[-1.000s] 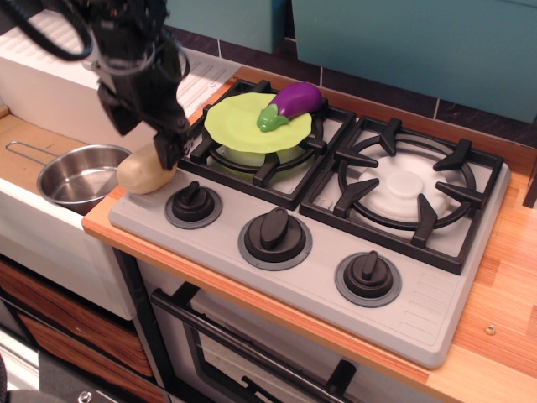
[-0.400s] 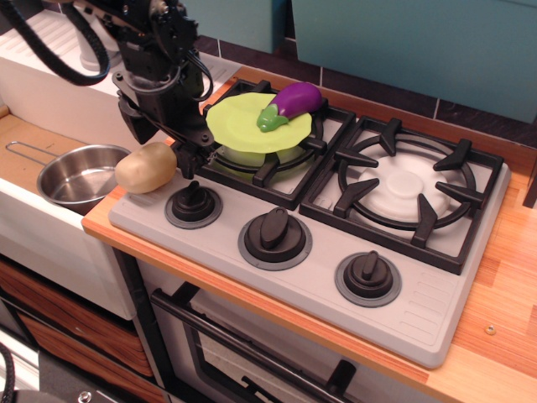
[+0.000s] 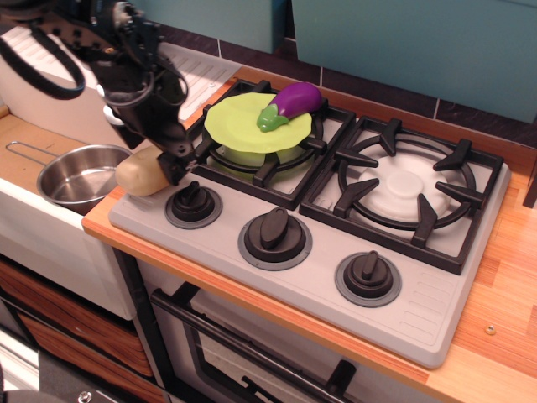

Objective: Put eggplant on plate and largepotato in pot or pan in sink

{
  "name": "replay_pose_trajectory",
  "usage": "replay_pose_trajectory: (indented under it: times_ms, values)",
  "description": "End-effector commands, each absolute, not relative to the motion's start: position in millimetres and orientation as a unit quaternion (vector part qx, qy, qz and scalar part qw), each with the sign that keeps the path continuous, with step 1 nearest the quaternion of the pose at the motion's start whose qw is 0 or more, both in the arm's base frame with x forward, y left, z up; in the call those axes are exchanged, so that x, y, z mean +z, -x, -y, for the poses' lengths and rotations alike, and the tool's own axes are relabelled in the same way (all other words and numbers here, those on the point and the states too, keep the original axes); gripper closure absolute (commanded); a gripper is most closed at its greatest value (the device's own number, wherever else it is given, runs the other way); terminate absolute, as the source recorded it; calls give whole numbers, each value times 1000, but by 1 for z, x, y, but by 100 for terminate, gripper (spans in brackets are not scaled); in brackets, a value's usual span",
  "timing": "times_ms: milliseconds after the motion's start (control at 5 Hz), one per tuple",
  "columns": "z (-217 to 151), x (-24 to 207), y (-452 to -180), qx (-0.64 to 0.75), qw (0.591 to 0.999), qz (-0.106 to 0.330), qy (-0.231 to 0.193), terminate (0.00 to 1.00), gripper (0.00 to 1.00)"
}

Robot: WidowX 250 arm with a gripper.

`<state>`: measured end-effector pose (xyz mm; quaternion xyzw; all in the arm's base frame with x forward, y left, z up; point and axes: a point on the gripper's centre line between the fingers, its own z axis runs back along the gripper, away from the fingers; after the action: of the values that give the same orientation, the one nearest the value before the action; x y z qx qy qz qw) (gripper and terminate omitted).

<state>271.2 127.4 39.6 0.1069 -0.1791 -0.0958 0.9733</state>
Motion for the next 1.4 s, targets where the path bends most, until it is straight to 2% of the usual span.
replay_pose_trajectory:
  times_ms: [0,800,1000,1200]
  values:
    - [-137,46,-269,-99,968,196,-117,0,0]
    - [-129,39,-269,-88,973,191,-93,0,0]
    - [-126,36,-270,-85,975,187,-89,0,100]
    - [-123,41,-268,-83,977,180,-85,0,100]
